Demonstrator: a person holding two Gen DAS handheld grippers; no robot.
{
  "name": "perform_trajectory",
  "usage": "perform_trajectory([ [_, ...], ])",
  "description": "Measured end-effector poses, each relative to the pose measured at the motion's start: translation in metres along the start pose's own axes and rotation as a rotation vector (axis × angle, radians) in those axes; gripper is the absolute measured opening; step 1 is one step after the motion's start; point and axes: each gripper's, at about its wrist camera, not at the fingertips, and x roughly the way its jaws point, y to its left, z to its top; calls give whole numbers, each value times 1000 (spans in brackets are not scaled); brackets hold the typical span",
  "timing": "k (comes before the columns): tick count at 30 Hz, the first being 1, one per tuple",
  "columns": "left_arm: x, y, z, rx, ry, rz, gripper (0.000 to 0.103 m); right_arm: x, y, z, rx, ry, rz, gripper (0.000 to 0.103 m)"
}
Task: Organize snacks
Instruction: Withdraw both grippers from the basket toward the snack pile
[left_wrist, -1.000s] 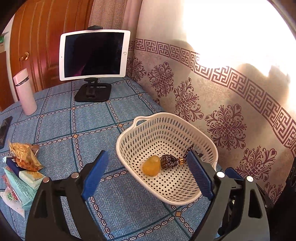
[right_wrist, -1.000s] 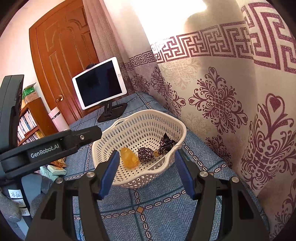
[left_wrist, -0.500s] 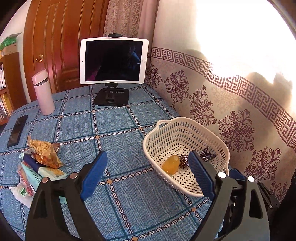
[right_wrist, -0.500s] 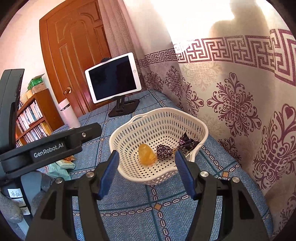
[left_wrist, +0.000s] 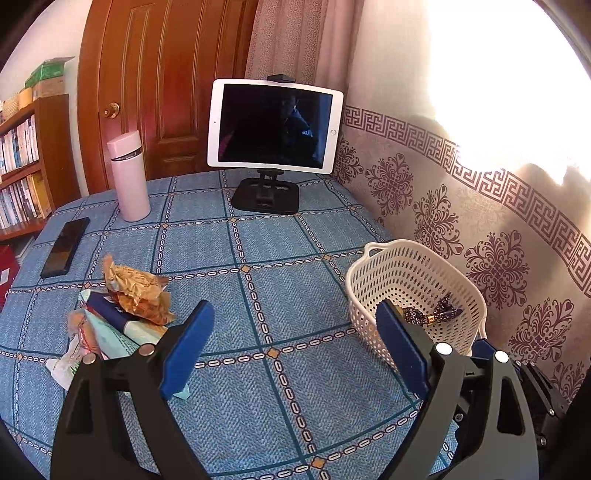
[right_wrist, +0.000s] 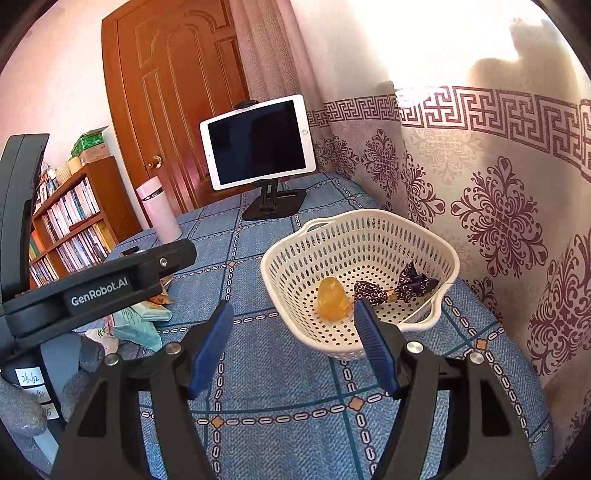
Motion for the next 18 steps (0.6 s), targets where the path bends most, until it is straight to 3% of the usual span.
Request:
perform_trajectory([
  [10, -17, 53, -4, -73, -27, 80, 90, 10, 27, -7, -42, 48, 54, 73],
  [18, -28, 116, -15, -142, -17, 199, 90, 17, 49, -14, -77, 83, 89, 73],
])
